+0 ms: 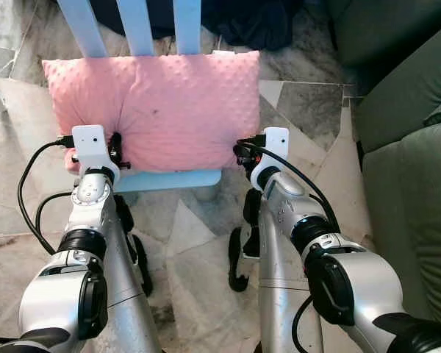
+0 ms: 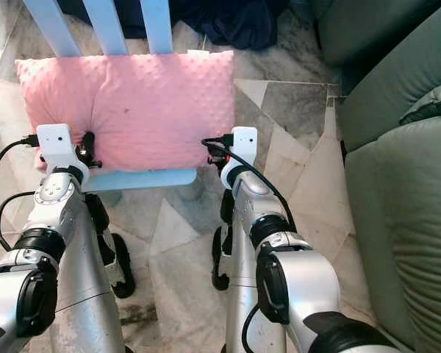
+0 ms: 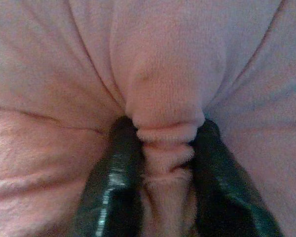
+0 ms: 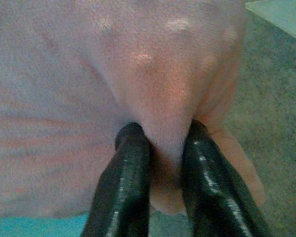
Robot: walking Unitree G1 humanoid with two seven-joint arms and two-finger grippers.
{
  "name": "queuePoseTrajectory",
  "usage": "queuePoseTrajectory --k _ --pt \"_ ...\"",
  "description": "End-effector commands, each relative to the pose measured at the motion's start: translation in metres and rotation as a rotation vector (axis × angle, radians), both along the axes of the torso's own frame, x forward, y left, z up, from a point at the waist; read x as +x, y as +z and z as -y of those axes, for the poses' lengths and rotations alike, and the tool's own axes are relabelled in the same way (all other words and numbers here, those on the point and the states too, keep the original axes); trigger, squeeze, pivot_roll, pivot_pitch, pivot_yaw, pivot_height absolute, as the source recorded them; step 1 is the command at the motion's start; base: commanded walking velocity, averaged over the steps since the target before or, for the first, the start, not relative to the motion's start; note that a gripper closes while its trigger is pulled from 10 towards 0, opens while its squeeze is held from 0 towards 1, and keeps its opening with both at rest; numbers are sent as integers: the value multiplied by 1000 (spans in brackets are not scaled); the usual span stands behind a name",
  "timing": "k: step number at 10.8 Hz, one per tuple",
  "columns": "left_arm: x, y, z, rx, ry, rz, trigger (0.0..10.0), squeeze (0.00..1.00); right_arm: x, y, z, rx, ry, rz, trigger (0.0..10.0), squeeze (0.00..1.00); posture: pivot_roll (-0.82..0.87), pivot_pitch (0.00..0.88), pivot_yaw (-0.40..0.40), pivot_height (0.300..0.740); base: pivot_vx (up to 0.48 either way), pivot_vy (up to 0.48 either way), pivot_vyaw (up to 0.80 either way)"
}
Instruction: Move the pillow to the sofa
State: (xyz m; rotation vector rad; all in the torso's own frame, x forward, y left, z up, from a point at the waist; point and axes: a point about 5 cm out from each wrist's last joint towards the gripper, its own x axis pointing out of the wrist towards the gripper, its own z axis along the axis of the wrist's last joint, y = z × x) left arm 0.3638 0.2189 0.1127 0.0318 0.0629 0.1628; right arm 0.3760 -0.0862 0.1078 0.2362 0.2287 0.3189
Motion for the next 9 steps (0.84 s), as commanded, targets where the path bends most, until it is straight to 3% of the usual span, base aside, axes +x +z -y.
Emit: queuePoseTrajectory --k 1,3,5,7,9 --pt "-22 -47 -3 -54 29 -194 0 0 -8 -19 9 -8 -26 -75 0 0 6 566 -160 499 0 0 0" --pt "-14 -35 0 -76 5 -164 0 0 -2 -10 17 -18 -19 -57 0 0 10 519 -155 499 0 0 0" --pt "-8 -25 6 -83 -30 -124 0 0 8 9 34 -97 -7 37 0 0 17 447 -135 499 0 0 0" --pt "-12 -26 10 -80 -92 -95 0 0 11 21 46 -133 25 119 0 0 15 345 -107 499 0 0 0" --pt "-19 -20 8 -10 -149 -21 0 0 4 21 59 -139 93 206 0 0 13 209 -89 499 0 0 0"
